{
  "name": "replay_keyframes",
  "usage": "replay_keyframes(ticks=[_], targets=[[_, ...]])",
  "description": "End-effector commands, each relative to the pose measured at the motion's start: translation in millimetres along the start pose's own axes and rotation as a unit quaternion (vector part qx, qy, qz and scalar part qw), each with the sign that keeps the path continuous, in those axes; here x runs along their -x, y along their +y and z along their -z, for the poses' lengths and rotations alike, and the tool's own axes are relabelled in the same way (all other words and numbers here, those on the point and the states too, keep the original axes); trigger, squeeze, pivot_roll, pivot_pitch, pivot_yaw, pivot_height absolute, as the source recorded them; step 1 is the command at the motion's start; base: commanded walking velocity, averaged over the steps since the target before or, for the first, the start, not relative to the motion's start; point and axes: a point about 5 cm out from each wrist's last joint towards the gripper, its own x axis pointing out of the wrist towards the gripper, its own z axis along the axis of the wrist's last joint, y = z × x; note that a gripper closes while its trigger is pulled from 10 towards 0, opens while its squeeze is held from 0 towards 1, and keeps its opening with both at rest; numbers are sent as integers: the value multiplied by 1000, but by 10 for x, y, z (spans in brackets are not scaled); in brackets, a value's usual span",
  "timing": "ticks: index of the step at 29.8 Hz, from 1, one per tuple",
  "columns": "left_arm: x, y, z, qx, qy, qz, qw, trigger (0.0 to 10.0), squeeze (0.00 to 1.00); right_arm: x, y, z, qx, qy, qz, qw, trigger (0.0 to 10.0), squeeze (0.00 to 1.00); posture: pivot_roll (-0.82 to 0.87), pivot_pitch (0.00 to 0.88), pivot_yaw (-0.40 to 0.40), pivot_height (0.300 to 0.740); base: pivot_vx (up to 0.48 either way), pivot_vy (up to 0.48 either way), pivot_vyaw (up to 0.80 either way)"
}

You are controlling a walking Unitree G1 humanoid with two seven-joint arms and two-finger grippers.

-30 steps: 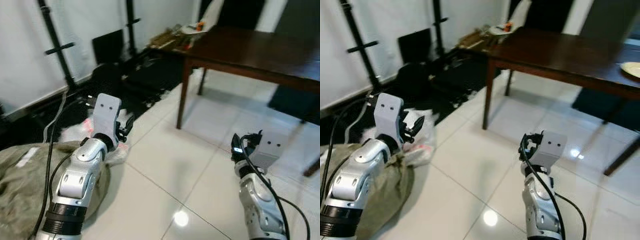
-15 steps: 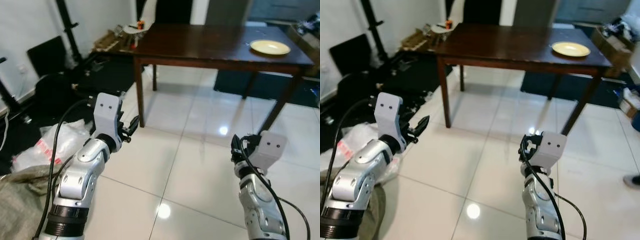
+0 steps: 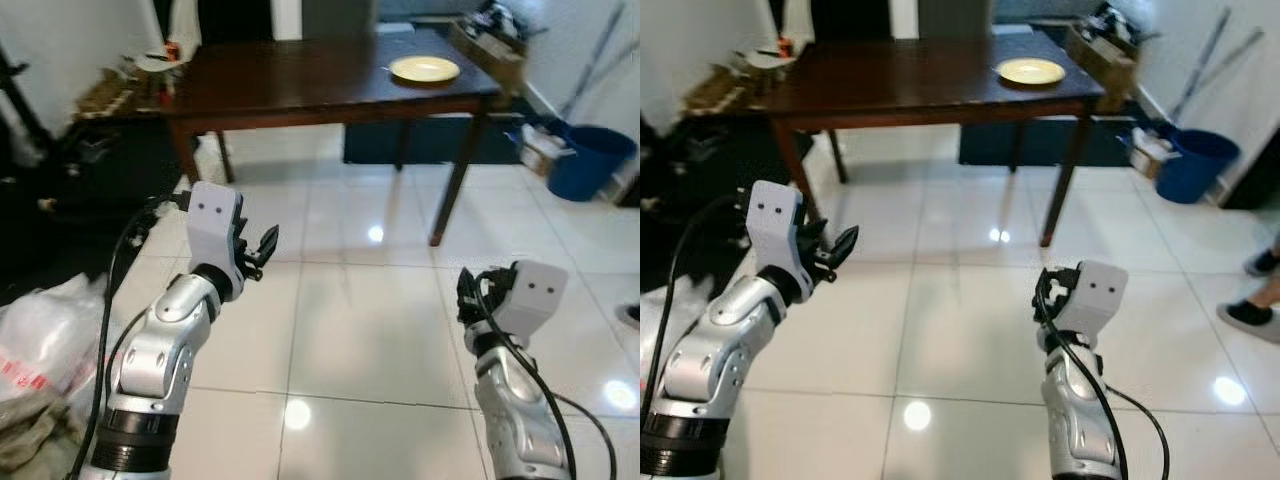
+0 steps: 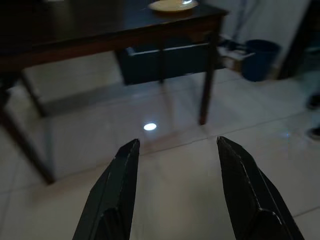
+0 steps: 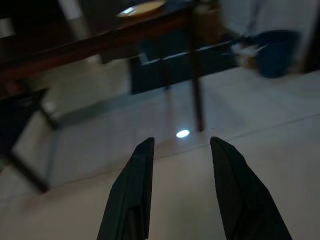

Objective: Setting the table

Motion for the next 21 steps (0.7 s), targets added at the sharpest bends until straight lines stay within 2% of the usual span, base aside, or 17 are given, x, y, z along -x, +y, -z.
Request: replay_keyframes(ticks=[1, 16, 18, 19, 20, 21], targets=[[26, 17, -3, 1, -4, 0, 1000, 10000, 0, 6, 11, 11, -1, 1, -1, 1000, 10000, 0, 8, 0, 122, 740, 0, 0, -775], [34, 43, 0, 5, -6, -11, 1000, 10000, 0, 9, 11, 9, -2, 1, -1, 1000, 10000, 0, 10, 6, 120, 740, 0, 0, -775], [49, 92, 28, -4, 1, -27, 1000, 10000, 0, -10, 63, 10, -5, 2, -10, 1000, 10000, 0, 23, 3, 107, 740, 0, 0, -775], [79, 173, 71, -17, 12, -54, 998, 10000, 0, -41, 132, 15, -9, 4, -23, 1000, 10000, 0, 37, 4, 96, 740, 0, 0, -775], [79, 173, 71, -17, 12, -54, 998, 10000, 0, -41, 132, 15, -9, 4, -23, 1000, 10000, 0, 37, 4, 96, 740, 0, 0, -775], [144, 286, 143, -24, 24, -87, 996, 10000, 0, -75, 222, 36, -10, 9, -42, 999, 10000, 0, 53, 3, 79, 740, 0, 0, -775]])
